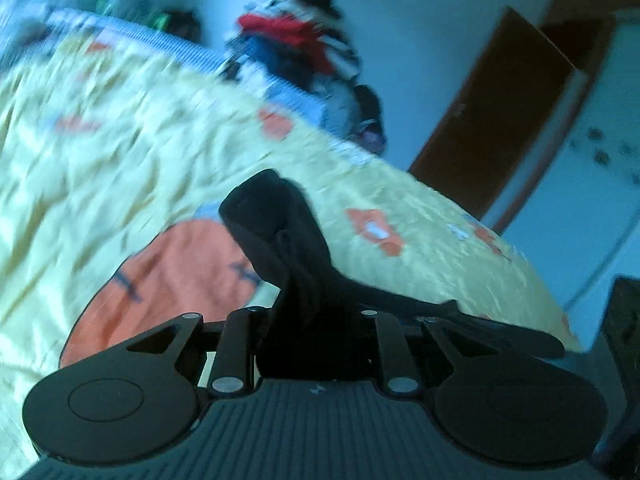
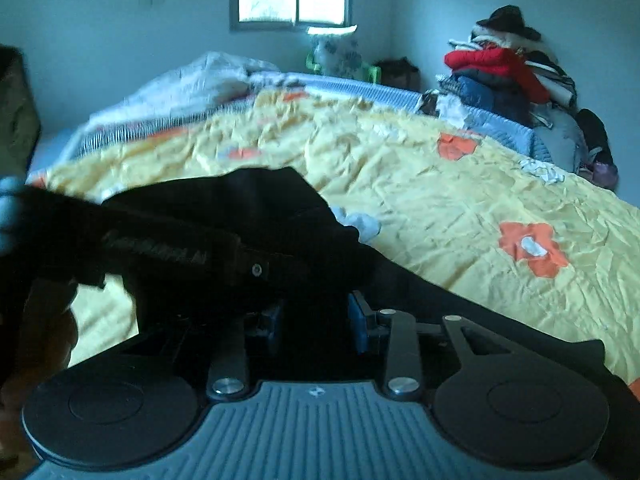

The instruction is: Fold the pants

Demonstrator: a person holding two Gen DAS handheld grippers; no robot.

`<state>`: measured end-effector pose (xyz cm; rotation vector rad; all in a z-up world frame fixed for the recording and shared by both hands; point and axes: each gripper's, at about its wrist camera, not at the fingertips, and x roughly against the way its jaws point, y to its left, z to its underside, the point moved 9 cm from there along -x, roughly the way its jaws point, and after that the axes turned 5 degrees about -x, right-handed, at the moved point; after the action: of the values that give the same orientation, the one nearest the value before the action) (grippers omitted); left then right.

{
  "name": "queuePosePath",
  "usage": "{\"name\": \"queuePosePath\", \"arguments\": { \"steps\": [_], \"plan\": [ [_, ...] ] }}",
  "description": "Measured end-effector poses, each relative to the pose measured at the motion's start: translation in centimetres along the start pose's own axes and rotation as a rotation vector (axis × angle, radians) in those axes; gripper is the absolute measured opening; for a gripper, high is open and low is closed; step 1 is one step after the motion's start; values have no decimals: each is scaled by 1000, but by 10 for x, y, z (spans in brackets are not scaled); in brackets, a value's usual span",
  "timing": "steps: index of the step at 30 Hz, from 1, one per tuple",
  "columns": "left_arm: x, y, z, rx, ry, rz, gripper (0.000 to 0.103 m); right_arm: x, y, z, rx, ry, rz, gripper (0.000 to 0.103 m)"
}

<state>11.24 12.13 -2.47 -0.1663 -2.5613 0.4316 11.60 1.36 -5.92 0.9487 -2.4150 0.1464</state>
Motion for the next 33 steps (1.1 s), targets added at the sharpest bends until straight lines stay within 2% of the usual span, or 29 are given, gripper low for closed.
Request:
{"name": "queuePosePath", "arguments": {
  "steps": [6,9,13,16,25,33],
  "plan": [
    [12,-68,-12,-137,-60,65,22,54,-34,-9,-162,-128,-64,34],
    [11,-105,-12,-204,-74,97,23,84,-53,-6,-213,-181,-58,34],
    [6,-156,-4,-301,-85,147,25,123,-83,4,-291,-236,-54,27],
    [-1,-192,7,-377,-77,187,27,150,-104,16,-311,-271,-17,26],
    [-39,-279,47,-500,-28,289,33,207,-169,57,-387,-297,107,26],
    [-65,-318,81,-504,27,345,33,223,-212,92,-473,-266,181,26]
  ]
}}
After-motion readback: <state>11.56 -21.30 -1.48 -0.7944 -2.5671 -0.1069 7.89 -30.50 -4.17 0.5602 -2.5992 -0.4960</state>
